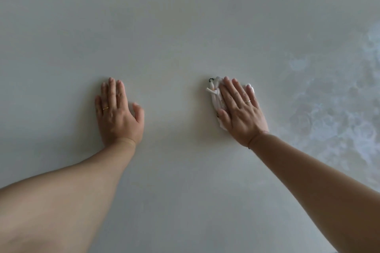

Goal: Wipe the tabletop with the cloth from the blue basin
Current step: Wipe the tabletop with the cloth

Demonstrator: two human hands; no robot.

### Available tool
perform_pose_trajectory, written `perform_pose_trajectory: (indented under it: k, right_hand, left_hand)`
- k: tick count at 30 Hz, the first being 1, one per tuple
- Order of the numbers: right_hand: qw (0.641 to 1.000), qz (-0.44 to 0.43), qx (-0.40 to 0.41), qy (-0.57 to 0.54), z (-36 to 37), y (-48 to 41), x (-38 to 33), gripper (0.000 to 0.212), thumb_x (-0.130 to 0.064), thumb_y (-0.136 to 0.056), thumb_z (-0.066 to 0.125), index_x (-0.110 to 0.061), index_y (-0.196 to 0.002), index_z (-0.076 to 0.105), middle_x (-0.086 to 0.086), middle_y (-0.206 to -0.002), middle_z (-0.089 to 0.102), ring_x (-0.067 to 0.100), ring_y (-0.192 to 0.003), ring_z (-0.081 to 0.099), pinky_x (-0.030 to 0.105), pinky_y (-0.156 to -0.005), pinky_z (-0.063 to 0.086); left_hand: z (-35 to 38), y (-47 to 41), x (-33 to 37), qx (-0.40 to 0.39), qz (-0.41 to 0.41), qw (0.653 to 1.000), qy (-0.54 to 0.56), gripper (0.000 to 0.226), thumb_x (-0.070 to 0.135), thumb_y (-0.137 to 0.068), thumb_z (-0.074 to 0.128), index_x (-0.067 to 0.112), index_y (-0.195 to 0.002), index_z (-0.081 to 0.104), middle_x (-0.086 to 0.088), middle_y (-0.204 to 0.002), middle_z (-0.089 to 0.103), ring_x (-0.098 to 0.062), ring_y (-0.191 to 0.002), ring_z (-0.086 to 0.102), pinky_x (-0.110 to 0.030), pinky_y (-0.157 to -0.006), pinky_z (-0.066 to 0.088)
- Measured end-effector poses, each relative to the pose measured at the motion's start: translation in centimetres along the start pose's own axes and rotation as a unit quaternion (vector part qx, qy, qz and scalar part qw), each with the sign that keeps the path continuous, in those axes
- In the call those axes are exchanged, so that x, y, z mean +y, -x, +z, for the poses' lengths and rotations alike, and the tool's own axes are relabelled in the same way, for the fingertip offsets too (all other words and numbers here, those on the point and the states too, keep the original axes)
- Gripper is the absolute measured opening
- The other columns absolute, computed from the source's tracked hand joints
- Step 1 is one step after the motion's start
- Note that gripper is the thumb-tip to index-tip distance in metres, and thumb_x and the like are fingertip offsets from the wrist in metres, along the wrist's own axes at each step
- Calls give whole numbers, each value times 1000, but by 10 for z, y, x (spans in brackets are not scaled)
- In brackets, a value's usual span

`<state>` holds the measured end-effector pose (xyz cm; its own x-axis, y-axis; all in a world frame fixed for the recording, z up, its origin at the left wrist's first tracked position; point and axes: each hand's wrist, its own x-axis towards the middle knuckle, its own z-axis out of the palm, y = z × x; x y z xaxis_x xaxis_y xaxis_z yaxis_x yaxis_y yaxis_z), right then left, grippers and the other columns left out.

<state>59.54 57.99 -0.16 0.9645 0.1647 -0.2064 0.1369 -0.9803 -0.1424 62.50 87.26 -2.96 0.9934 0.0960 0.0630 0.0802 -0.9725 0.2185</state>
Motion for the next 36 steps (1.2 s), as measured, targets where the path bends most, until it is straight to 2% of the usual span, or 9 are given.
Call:
perform_pose_trajectory:
  k: [3,7,12,16,20,25,29,33,36]
  right_hand:
    - [999,18,19,22,-3,-4,34,65,-48,-93,25,-11,-146,29,9,-154,24,25,-144,19,43,-118,10]
    - [993,111,26,18,-7,-12,70,70,-51,-90,15,-15,-150,14,3,-159,8,16,-146,3,35,-118,-4]
    - [964,254,64,-48,16,3,14,64,-41,-97,29,-12,-150,9,8,-159,5,24,-146,0,43,-118,-6]
    - [994,93,40,-31,32,67,-49,67,-45,-93,26,-9,-149,17,11,-157,14,29,-145,10,45,-118,0]
    - [993,-118,10,26,29,99,-4,66,-47,-93,31,-11,-148,25,7,-155,22,26,-144,18,44,-118,9]
    - [993,117,19,7,21,106,66,71,-51,-91,18,-13,-150,12,5,-159,6,21,-146,2,39,-118,-5]
    - [959,269,61,-66,35,122,13,65,-42,-95,28,-11,-150,10,9,-158,8,27,-146,3,45,-117,-3]
    - [997,54,34,-44,48,166,-62,63,-42,-94,26,-9,-148,24,9,-156,18,30,-144,14,46,-116,4]
    - [996,-89,9,-20,48,172,-34,61,-43,-95,30,-12,-148,25,6,-156,19,26,-144,17,45,-117,7]
  left_hand:
    - [1,0,0,-1,-3,1000,2,66,32,-85,31,4,-144,35,-13,-155,28,-30,-144,23,-44,-117,14]
    - [1,-3,1,0,-2,1000,4,66,32,-85,32,5,-145,34,-12,-156,27,-29,-144,22,-42,-117,12]
    - [5,-1,-3,9,-4,1000,-3,66,32,-84,31,5,-144,35,-13,-155,27,-29,-144,22,-41,-117,12]
    - [6,0,-2,14,-6,1000,-6,67,32,-84,29,5,-145,34,-13,-156,26,-29,-144,21,-41,-117,11]
    - [4,2,2,-8,-7,1000,-28,65,27,-87,28,5,-148,26,-13,-158,19,-30,-146,15,-45,-118,8]
    - [-3,10,11,-28,-31,997,-69,59,25,-97,33,2,-149,19,-15,-159,14,-30,-147,8,-49,-119,0]
    - [-9,84,50,3,-58,998,-8,64,35,-95,33,5,-150,20,-15,-158,18,-31,-146,14,-47,-117,5]
    - [-7,200,96,-38,28,999,12,62,34,-95,32,2,-147,27,-17,-154,27,-32,-143,25,-46,-116,13]
    - [0,238,100,-62,26,998,-11,61,35,-94,33,3,-146,33,-15,-154,29,-31,-142,29,-48,-115,19]
